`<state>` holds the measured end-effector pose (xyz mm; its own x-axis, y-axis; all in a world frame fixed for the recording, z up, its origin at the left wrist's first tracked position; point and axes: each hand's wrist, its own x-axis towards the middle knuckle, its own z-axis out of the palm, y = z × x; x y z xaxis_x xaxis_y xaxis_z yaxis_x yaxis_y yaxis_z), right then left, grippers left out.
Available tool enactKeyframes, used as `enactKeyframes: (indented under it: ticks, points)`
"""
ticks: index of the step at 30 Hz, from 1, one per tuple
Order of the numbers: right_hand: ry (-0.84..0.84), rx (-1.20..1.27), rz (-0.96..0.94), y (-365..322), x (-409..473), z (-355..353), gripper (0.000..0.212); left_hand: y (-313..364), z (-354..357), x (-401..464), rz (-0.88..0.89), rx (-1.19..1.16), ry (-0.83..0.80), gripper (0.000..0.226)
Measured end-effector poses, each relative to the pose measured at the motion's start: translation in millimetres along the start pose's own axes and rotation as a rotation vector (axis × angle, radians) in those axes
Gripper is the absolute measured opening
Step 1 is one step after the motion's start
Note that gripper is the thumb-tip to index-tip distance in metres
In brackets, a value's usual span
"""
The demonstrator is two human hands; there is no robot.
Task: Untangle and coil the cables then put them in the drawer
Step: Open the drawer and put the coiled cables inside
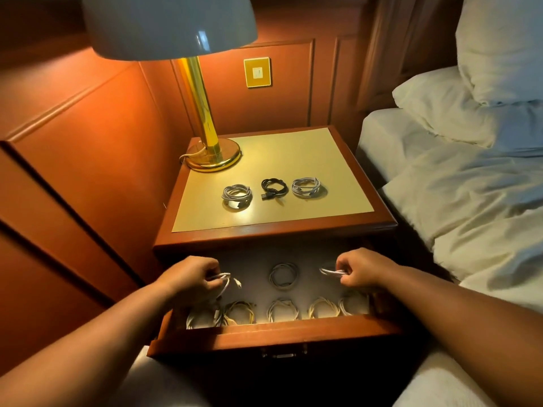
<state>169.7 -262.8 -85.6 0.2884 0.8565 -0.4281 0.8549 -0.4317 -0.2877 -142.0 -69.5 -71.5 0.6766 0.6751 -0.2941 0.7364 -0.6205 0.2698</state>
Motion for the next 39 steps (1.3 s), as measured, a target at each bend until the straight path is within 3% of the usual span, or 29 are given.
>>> enactKeyframes:
  ticks: [4,8,20,25,33,39]
  points:
    - [0.027,-0.511,-0.028,1,10,10,0.022,-2,26,18,0.115,0.474,0.071,0.023]
    - [-0.039,-0.735,-0.023,2,21,16,0.024,-8,42,31,0.059,0.642,-0.033,0.028]
    - [-0.123,-0.868,0.037,4,34,22,0.033,-4,38,55,-0.172,0.345,-0.236,0.041]
    - [-0.073,-0.584,0.071,-2,36,17,0.031,-10,48,66,-0.074,0.385,-0.378,0.061]
    - [-0.225,-0.729,0.029,-4,31,17,0.037,-22,53,65,-0.091,0.426,-0.362,0.059]
    - [-0.229,-0.605,0.105,-13,40,18,0.040,-6,54,61,-0.016,0.477,-0.253,0.064]
